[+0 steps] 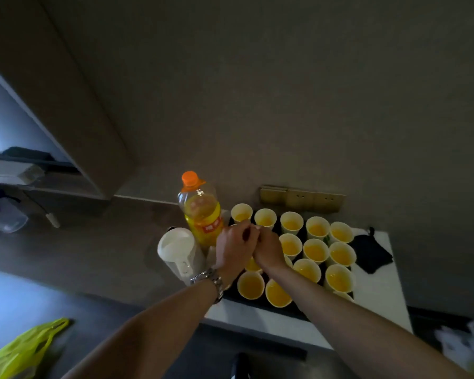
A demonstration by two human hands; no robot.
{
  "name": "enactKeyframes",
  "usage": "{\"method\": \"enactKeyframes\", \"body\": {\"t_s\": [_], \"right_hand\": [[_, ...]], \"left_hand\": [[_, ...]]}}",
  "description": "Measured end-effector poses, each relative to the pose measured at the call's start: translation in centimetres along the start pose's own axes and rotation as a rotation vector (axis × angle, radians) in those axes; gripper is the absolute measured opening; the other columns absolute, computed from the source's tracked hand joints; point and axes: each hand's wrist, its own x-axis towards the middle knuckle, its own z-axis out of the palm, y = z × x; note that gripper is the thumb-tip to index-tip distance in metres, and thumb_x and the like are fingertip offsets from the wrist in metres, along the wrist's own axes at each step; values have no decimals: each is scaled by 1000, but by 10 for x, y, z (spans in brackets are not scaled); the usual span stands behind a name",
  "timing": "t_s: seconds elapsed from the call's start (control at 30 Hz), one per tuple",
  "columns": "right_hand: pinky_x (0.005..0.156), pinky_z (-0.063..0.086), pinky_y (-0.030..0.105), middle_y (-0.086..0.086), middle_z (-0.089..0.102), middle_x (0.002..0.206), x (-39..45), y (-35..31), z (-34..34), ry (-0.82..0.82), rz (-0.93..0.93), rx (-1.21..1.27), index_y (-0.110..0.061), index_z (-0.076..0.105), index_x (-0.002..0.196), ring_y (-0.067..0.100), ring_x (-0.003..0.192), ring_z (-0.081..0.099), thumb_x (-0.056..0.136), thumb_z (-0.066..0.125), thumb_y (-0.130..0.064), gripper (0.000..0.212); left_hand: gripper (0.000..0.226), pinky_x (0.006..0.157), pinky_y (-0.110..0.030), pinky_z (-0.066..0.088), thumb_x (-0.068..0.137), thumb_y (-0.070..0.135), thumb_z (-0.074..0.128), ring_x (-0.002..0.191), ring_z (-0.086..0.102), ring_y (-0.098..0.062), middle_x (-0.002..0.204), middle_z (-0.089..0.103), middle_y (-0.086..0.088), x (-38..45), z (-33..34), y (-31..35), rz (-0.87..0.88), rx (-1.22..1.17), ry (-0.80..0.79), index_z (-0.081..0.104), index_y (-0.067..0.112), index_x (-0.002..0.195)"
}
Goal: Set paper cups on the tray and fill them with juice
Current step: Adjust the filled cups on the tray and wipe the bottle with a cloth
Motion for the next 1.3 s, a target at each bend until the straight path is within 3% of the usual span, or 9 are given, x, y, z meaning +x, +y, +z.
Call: {"method": "enactKeyframes", "body": {"t_s": [0.17, 0.27, 0.47, 0.63, 0.83, 0.97, 1.07, 1.17, 1.3], "right_hand": [[61, 47, 40, 0, 68, 77, -13, 57, -56, 74, 177, 26, -23, 65, 76, 22, 75, 65, 100, 45, -32, 32], [60, 47, 46, 2, 64, 69, -26, 92, -91, 136, 248, 76, -17, 62, 73, 22, 68, 62, 97, 47, -30, 31], [57, 42, 39, 1, 63, 67, -52, 152, -160, 252, 355, 67, -20, 54, 66, 24, 69, 62, 98, 47, -34, 35], [64, 38, 34, 6, 62, 77, -58, 206, -198, 275, 471, 54, -21, 49, 67, 31, 78, 60, 102, 43, -30, 36], [80, 47, 38, 16, 68, 107, -43, 263, -218, 269, 598, 117, -13, 60, 100, 35, 100, 63, 100, 44, -15, 16], [76, 45, 33, 17, 66, 113, -33, 289, -229, 257, 580, 146, -8, 56, 117, 32, 101, 63, 96, 42, -3, 26], [70, 39, 30, 11, 63, 109, -20, 304, -233, 190, 592, 152, -11, 50, 126, 25, 91, 59, 98, 40, -4, 30], [76, 41, 30, 10, 64, 118, -9, 317, -232, 133, 590, 154, -14, 49, 131, 26, 100, 60, 99, 42, -7, 33], [78, 40, 29, 6, 64, 119, -2, 328, -228, 109, 568, 141, -15, 54, 128, 26, 109, 61, 99, 45, -12, 30]], "left_hand": [[28, 48, -30, 38, 98, 36, 54, 55, 54, -7, 61, 58, 8, -7, 63, 38, 19, -20, -128, 55, 26, 72], [29, 49, -34, 40, 94, 39, 52, 55, 54, -12, 57, 55, 6, -13, 99, 65, 47, -41, -219, 53, 23, 70], [30, 52, -31, 27, 98, 31, 54, 56, 51, -18, 58, 46, 8, -23, 173, 125, 127, -50, -373, 43, 26, 70], [20, 61, -37, 45, 104, 23, 47, 70, 59, -16, 79, 60, 2, -28, 237, 161, 115, -104, -466, 51, 18, 85], [16, 81, -45, 50, 96, 16, 46, 94, 61, -30, 106, 64, -11, -26, 309, 165, 149, 2, -621, 59, 10, 103], [30, 96, -44, 51, 94, 11, 58, 117, 58, -31, 127, 59, -12, -15, 354, 154, 180, 156, -746, 55, 12, 124], [36, 101, -40, 51, 94, 19, 66, 126, 56, -24, 135, 58, -5, -5, 377, 148, 201, 237, -711, 56, 19, 129], [60, 112, -41, 43, 97, 22, 65, 144, 40, -22, 157, 40, -1, 8, 382, 148, 253, 378, -785, 40, 22, 152], [67, 111, -39, 42, 94, 25, 68, 143, 38, -22, 156, 39, 1, 20, 388, 149, 349, 564, -839, 36, 24, 153]]}}
